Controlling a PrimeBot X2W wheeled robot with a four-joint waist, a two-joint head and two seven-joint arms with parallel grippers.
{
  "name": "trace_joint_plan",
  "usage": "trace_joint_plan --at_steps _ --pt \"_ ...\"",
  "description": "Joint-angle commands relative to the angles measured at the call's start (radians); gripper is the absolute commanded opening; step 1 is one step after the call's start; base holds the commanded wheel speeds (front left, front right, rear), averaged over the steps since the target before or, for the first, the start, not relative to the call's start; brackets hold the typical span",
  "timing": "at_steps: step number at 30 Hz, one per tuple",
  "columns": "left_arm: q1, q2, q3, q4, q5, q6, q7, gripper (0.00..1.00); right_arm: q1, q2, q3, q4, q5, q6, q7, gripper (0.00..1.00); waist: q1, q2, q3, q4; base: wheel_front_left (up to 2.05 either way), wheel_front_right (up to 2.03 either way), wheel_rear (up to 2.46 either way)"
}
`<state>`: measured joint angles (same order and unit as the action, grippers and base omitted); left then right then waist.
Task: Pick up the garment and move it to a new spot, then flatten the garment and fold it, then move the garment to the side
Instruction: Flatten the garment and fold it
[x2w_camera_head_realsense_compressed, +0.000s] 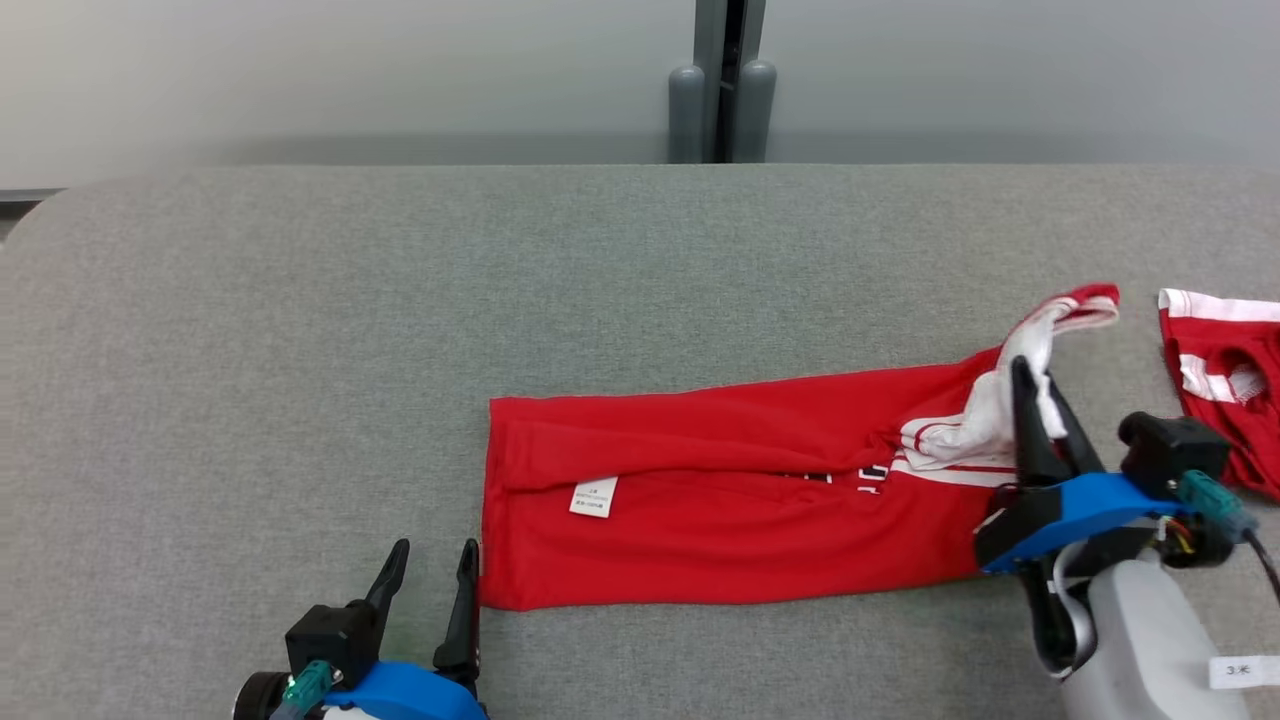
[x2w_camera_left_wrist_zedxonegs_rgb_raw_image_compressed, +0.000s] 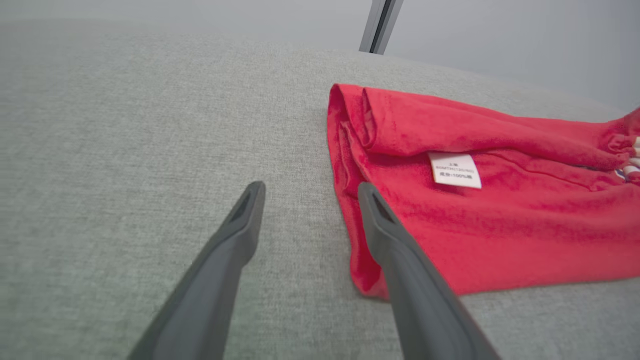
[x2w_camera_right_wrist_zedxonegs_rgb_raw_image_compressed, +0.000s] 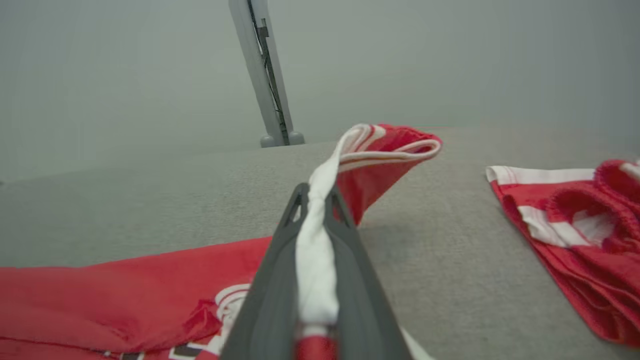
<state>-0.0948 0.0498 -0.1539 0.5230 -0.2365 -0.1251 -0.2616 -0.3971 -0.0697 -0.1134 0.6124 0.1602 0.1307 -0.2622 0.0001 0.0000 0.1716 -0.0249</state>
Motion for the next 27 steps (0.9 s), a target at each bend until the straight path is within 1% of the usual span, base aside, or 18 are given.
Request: trace_joint_plan --at_steps 1,4,8,14,16,19,20,21,22,24,27 --pt "-0.007 0.002 -0.004 0.003 -0.004 -0.007 -0.004 1.0 0.016 0.005 0.028 -0.02 0.022 0.0 -0.003 0.0 -0.0001 0.0 0.0 0.008 0.0 0.0 0.0" --pt "-0.003 0.001 -0.016 0.008 -0.009 -0.007 -0.004 1.0 0.034 0.014 0.16 -0.069 0.095 0.0 -0.003 0.0 -0.0001 0.0 -0.004 0.038 0.0 0.0 0.0" --pt "-0.006 0.001 -0.028 0.013 -0.017 -0.008 -0.004 1.0 0.042 0.016 0.32 -0.092 0.186 0.0 -0.003 0.0 -0.0001 0.0 -0.007 0.099 0.0 0.0 0.0" --pt "0.002 0.001 -0.04 0.018 -0.026 -0.005 -0.004 1.0 0.0 0.018 0.499 -0.053 0.263 0.0 -0.003 0.0 -0.0001 0.0 -0.006 0.206 0.0 0.0 0.0" --pt "0.01 0.001 -0.041 0.02 -0.034 -0.005 -0.004 1.0 -0.03 0.017 0.559 -0.02 0.29 0.0 -0.003 0.0 -0.0001 0.0 -0.004 0.247 0.0 0.0 0.0" --pt "0.023 0.001 -0.042 0.026 -0.037 -0.005 -0.004 1.0 -0.055 0.018 0.602 0.019 0.316 0.0 -0.003 0.0 -0.0001 0.0 -0.004 0.273 0.0 0.0 0.0" --pt "0.026 0.001 -0.04 0.026 -0.041 -0.004 -0.004 1.0 -0.066 0.017 0.615 0.03 0.328 0.0 -0.003 0.06 -0.0001 0.0 -0.005 0.277 0.0 0.0 0.0" --pt "0.026 0.001 -0.04 0.024 -0.043 -0.004 -0.004 1.0 -0.076 0.017 0.619 0.033 0.338 0.0 -0.003 0.44 -0.0001 0.0 -0.005 0.279 0.0 0.0 0.0" --pt "0.027 0.001 -0.038 0.022 -0.043 -0.003 -0.004 1.0 -0.083 0.017 0.623 0.03 0.344 0.0 -0.003 1.0 -0.0001 0.0 -0.006 0.279 0.0 0.0 0.0" --pt "0.037 0.001 -0.03 0.018 -0.042 0.003 -0.004 1.0 -0.086 0.017 0.61 0.025 0.343 0.0 -0.003 1.0 -0.0001 0.0 -0.009 0.267 0.0 0.0 0.0" --pt "0.038 0.001 -0.022 0.01 -0.037 0.006 -0.004 1.0 -0.076 0.016 0.556 0.019 0.315 0.0 -0.003 1.0 -0.0001 0.0 -0.015 0.234 0.0 0.0 0.0"
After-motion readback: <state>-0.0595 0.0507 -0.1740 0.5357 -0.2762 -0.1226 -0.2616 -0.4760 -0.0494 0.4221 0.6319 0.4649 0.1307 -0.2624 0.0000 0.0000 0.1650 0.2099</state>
